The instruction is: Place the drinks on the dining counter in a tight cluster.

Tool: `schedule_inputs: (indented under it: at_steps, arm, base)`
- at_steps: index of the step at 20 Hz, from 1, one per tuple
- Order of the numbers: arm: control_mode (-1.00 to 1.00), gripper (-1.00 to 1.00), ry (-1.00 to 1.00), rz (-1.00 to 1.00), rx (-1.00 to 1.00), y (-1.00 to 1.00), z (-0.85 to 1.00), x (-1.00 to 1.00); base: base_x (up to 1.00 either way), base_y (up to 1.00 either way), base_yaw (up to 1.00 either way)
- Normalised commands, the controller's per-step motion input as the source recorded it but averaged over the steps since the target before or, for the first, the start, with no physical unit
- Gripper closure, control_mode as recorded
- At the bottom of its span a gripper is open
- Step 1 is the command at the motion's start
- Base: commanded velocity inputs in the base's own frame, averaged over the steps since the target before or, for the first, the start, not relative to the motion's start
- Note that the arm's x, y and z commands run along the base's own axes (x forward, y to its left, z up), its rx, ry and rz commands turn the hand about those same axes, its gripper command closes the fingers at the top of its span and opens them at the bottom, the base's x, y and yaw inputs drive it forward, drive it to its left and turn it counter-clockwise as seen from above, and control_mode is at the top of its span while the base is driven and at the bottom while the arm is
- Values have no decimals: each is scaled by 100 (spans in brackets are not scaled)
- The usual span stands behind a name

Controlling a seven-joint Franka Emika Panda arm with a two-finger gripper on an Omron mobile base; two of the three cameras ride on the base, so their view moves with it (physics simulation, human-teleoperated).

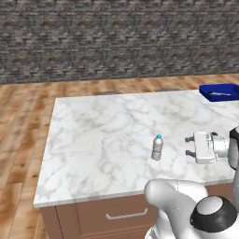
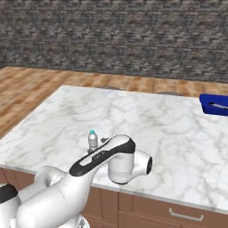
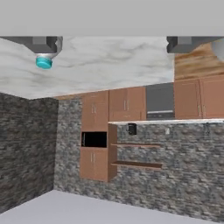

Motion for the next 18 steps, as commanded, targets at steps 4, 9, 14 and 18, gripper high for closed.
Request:
schedule_inputs:
  at_steps: [4,9,14,18]
  arm:
    - [-100,-100,11,0,-14,25,38,-35]
    - [-100,-100,4,0,-8,17,32,-36]
    - [-100,-100,0,0,-5,10,23,-36]
    - [-100,-100,-1,0,-1,6,14,-19]
  base:
    - [0,0,0]
    - [0,0,0]
    - [0,0,0]
    - [0,0,0]
